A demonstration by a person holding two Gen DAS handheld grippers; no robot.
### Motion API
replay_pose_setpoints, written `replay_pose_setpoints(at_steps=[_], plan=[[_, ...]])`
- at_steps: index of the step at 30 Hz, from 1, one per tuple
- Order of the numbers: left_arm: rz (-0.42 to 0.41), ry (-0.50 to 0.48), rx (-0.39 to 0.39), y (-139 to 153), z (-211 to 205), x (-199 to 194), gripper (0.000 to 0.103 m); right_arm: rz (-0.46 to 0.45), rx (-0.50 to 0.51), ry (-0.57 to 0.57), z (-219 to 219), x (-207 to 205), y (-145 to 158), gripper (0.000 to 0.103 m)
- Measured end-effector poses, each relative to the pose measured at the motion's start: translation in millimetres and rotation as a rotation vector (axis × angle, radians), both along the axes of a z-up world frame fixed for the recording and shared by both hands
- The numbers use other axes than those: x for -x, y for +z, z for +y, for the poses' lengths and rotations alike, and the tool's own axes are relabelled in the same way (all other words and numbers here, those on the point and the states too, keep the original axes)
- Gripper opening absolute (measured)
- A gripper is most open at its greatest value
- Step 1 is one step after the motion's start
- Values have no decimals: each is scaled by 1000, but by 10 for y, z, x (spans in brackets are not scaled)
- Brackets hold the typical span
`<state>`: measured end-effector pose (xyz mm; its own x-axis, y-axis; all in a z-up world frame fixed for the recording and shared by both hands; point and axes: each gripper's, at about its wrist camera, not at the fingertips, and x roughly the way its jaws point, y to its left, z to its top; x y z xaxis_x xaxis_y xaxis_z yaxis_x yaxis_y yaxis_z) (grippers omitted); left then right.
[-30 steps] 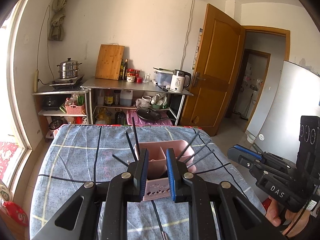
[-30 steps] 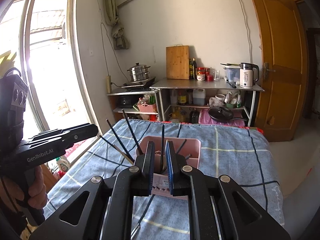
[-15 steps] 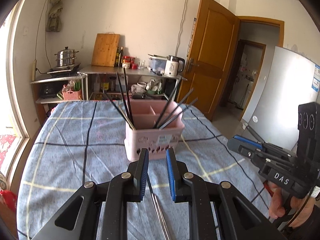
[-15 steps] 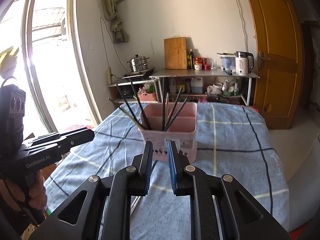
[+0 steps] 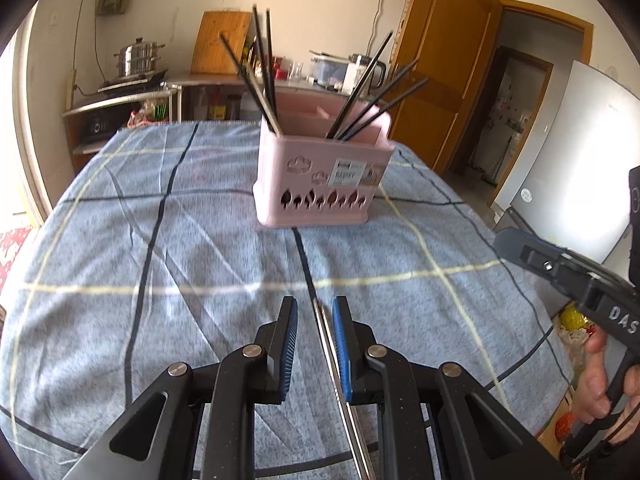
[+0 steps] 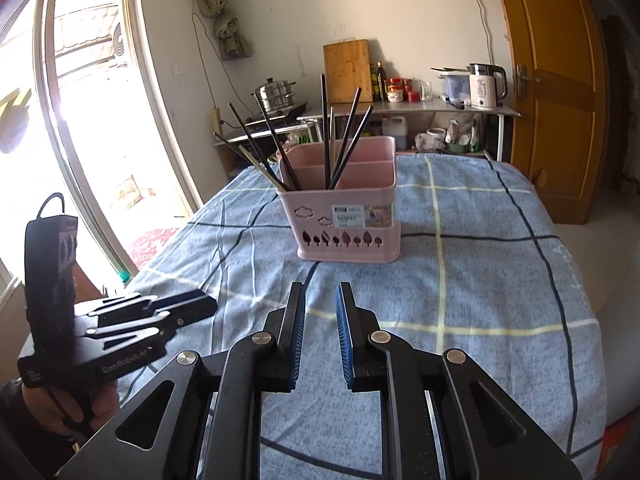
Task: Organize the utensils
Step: 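Withdraw both open tools from the basket toward the remaining chopsticks, then close the left tool on a metal chopstick while the right tool grasps another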
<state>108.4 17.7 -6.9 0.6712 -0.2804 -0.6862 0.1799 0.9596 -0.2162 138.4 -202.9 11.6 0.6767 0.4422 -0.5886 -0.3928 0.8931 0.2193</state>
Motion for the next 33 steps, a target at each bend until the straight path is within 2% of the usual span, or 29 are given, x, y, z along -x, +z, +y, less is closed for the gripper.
replay_pose_setpoints(at_steps=[8,14,22,27,30,33], plan=[[78,4,17,-377,-56,-106,17,47,7,-3,-4,19,-175,16],[118,3,13,-553,-119,-161,17,64,10,-8,-18,-9,-227,16],[122,-3,-10,-628,-184,-180,21,74,14,-9,0,-40,-266,16],[103,-4,-64,-624,-260,-135,24,76,13,-11,1,-49,-270,16],[110,6,-49,-629,-205,-120,24,75,14,-10,0,-48,-272,16],[105,-3,-84,-629,-222,-84,24,75,14,-10,-1,-45,-282,16]])
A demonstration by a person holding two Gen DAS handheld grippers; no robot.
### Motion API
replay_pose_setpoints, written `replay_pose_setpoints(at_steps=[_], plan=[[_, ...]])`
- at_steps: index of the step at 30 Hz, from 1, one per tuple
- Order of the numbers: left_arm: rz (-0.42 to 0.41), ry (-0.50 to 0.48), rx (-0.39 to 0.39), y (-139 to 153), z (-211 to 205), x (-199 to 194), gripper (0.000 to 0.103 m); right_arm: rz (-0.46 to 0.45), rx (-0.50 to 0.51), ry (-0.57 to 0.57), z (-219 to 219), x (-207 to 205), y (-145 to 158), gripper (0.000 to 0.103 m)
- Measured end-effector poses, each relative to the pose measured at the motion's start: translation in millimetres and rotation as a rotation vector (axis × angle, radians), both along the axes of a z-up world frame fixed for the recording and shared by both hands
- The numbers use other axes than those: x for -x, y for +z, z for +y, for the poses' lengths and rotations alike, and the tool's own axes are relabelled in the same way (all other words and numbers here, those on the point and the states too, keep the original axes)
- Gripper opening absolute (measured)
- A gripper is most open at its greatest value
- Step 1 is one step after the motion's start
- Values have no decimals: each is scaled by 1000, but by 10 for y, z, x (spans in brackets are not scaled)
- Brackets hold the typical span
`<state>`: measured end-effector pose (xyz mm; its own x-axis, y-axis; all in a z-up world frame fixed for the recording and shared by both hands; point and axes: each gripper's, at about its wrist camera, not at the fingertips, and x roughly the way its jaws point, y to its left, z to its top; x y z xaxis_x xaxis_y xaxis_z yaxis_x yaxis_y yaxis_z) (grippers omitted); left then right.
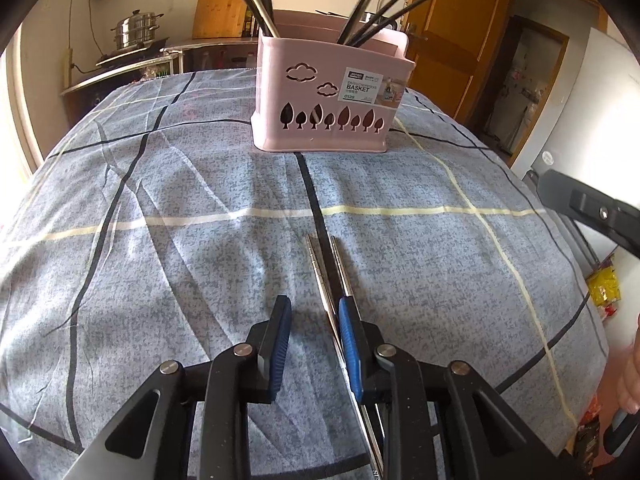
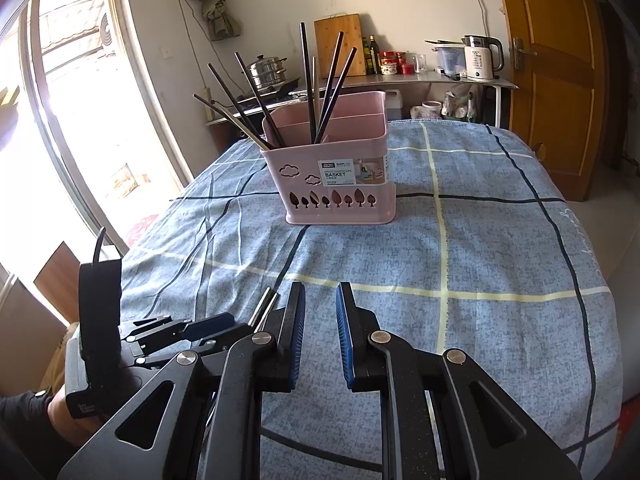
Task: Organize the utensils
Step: 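Close the left tool on a metal chopstick while the right tool grasps another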
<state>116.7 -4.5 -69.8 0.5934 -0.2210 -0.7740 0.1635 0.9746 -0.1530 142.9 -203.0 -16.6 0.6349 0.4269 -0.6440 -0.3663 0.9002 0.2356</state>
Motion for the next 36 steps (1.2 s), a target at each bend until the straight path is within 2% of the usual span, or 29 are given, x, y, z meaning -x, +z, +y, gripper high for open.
replay_pose_setpoints(at_steps=[5,7,9,17,20,24,29,36], plan=[[-15,-25,-88,-1,-68,47,24,14,0,3,28,-2,-44,16],[-16,-23,-98,-3,-32,58,15,16,3,7,42,8,-53,16],[-17,-7,-102,0,47,67,12,18,2,8,51,10,-57,16],[-7,48,-66,4,428,70,5,56,-3,26,149,8,-169,16],[2,53,-26,3,538,72,5,76,-4,41,226,-4,-229,16],[15,55,3,11,587,58,5,119,-11,59,368,-40,-346,16],[18,60,2,9,602,-47,5,173,-15,87,588,-108,-499,16],[23,116,14,0,694,-111,5,223,40,92,859,-215,-692,16]])
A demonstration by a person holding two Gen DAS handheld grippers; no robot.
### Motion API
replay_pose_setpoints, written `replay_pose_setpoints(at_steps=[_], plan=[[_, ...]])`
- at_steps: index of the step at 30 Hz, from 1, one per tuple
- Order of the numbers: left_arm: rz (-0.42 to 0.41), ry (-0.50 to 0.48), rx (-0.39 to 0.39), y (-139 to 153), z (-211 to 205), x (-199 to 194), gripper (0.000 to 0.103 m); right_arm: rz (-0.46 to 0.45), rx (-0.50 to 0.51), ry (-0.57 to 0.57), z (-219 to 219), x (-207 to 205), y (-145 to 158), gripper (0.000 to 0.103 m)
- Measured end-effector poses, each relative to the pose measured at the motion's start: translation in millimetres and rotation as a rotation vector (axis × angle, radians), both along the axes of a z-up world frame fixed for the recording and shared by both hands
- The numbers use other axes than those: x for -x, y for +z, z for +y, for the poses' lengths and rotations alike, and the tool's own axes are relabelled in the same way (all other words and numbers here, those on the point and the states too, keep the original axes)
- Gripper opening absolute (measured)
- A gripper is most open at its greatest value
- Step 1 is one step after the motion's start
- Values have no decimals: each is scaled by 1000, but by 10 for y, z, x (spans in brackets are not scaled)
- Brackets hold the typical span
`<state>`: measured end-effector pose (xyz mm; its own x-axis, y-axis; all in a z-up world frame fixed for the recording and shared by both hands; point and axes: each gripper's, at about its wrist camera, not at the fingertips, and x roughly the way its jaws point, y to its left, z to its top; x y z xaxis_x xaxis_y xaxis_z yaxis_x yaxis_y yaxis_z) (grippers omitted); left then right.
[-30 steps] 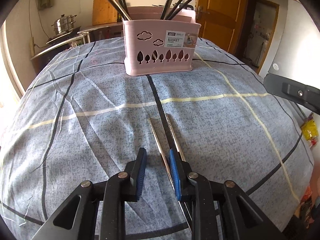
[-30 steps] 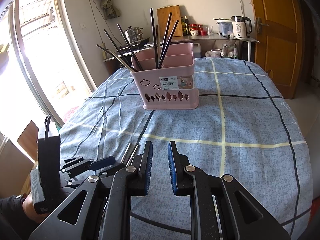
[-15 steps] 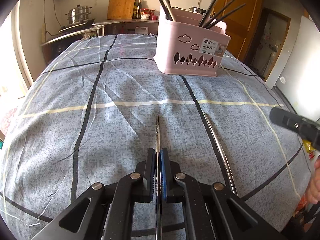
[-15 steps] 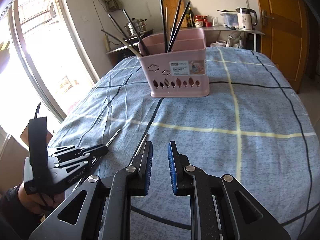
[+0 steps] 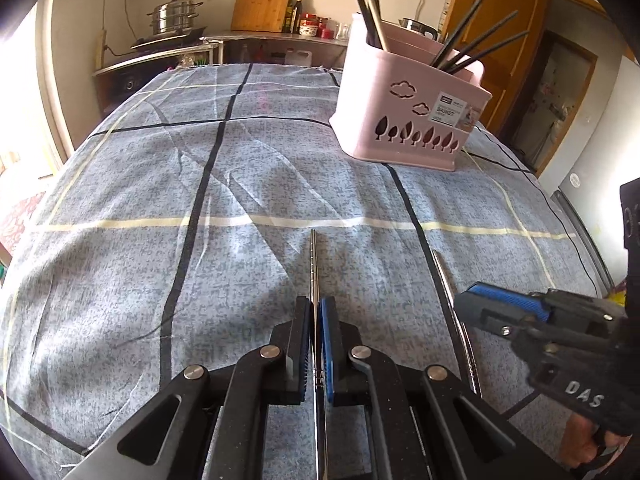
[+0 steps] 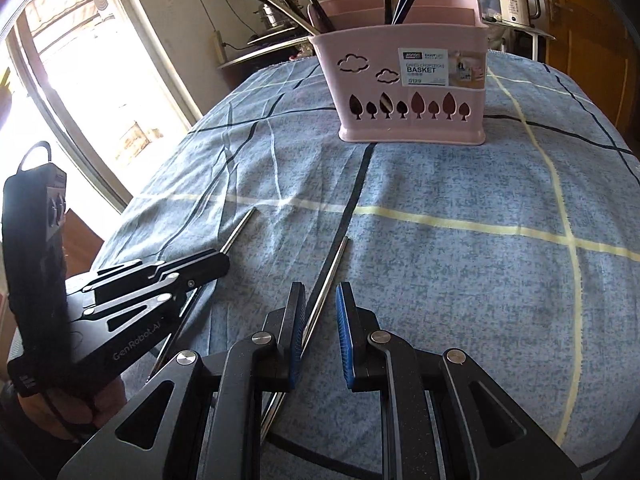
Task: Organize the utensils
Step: 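Close the left tool on a metal chopstick while the right tool grasps another, then lift both held metal chopsticks and carry them over the pink basket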
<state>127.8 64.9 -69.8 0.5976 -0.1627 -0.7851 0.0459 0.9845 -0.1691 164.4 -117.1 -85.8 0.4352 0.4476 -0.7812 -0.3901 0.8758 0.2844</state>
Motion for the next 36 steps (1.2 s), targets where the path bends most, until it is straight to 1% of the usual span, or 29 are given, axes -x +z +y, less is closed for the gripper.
replay_pose_setpoints(at_steps=[1,3,5,8,14,19,23,26,31,34,36], plan=[[-1,5,3,-2,11,2,5,12,14,-3,25,-18,-38,16],[1,11,14,-6,37,1,5,0,28,0,42,-14,-48,15],[2,18,24,-10,55,7,5,-7,55,9,55,-17,-60,9],[7,40,43,-9,69,21,5,3,56,21,-1,-30,-58,7],[23,87,88,-15,81,75,5,6,94,74,-136,-27,-52,5],[51,43,75,5,70,-12,5,19,112,79,-164,-70,-41,5],[80,-25,22,26,22,-121,6,-5,174,108,-47,-90,-29,6],[85,-64,-13,27,-18,-135,6,-11,185,116,1,-120,-31,6],[74,-74,-35,22,-56,-135,6,-11,178,112,-2,-134,-25,5],[81,-73,-52,34,-81,-149,6,-3,168,107,-9,-148,-18,4],[91,-75,-47,45,-83,-161,5,2,163,106,-15,-156,-7,4]])
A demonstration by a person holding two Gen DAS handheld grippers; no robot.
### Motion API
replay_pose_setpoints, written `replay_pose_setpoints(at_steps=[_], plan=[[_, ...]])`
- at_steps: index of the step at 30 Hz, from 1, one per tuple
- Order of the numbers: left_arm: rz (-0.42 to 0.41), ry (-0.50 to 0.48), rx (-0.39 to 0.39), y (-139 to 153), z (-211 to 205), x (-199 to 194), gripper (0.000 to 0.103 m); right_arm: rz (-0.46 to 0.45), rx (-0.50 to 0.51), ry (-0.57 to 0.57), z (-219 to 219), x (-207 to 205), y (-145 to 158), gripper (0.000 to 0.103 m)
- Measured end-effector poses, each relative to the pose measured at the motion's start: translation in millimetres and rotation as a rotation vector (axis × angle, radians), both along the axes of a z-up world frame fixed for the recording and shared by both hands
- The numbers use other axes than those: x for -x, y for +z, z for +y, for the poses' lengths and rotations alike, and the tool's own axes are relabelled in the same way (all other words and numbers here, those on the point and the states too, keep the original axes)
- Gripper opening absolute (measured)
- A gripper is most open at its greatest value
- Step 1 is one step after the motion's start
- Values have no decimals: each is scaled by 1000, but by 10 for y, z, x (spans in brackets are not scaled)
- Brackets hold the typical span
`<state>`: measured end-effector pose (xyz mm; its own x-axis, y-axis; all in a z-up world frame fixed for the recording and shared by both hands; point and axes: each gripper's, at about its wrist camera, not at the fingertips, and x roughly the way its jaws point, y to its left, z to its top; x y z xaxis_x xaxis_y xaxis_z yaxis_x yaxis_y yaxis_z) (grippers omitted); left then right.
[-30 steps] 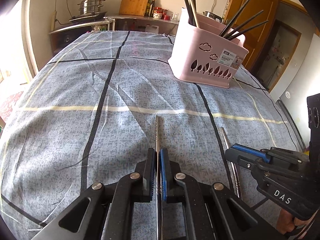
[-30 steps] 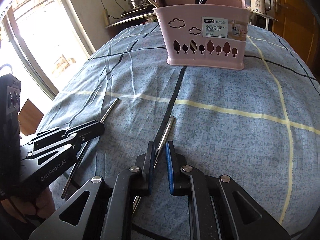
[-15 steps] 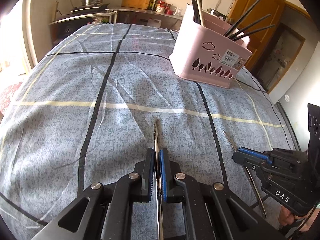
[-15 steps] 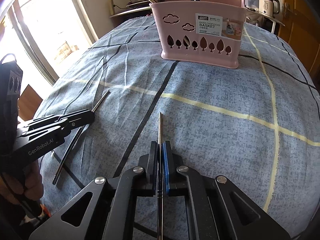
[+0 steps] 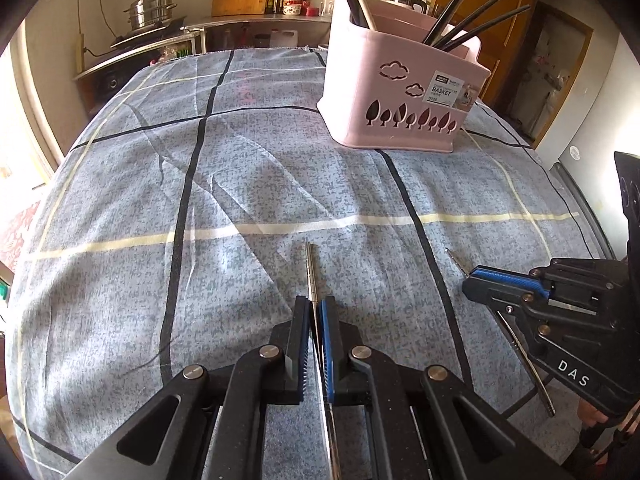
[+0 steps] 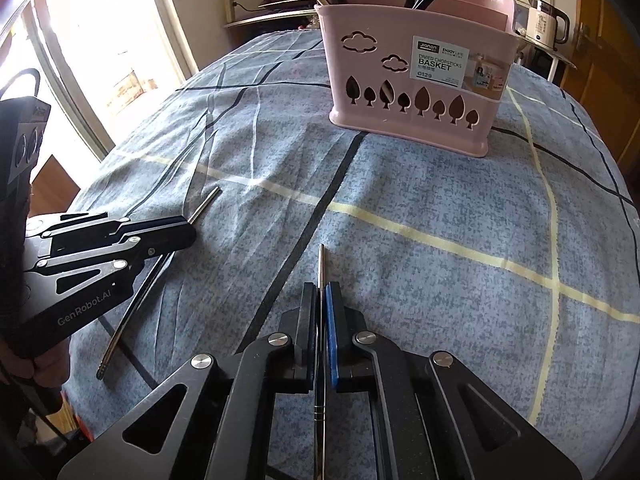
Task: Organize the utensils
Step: 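Lift both held metal chopsticks and carry them over the pink basket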
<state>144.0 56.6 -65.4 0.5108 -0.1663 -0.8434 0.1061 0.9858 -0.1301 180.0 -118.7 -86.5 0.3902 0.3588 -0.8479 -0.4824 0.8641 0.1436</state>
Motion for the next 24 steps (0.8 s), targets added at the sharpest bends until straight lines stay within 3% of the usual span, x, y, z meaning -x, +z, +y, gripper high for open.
replay_pose_setpoints(at_steps=[5,16,24], plan=[[-25,-12,31,139,-40,-4,5,-35,-48,-13,-94,20,196,4],[-168,-25,97,817,-48,-9,5,-150,-168,-58,-373,10,841,4],[-255,-55,112,1239,-97,-11,5,-226,-205,-73,-445,-5,1141,4]])
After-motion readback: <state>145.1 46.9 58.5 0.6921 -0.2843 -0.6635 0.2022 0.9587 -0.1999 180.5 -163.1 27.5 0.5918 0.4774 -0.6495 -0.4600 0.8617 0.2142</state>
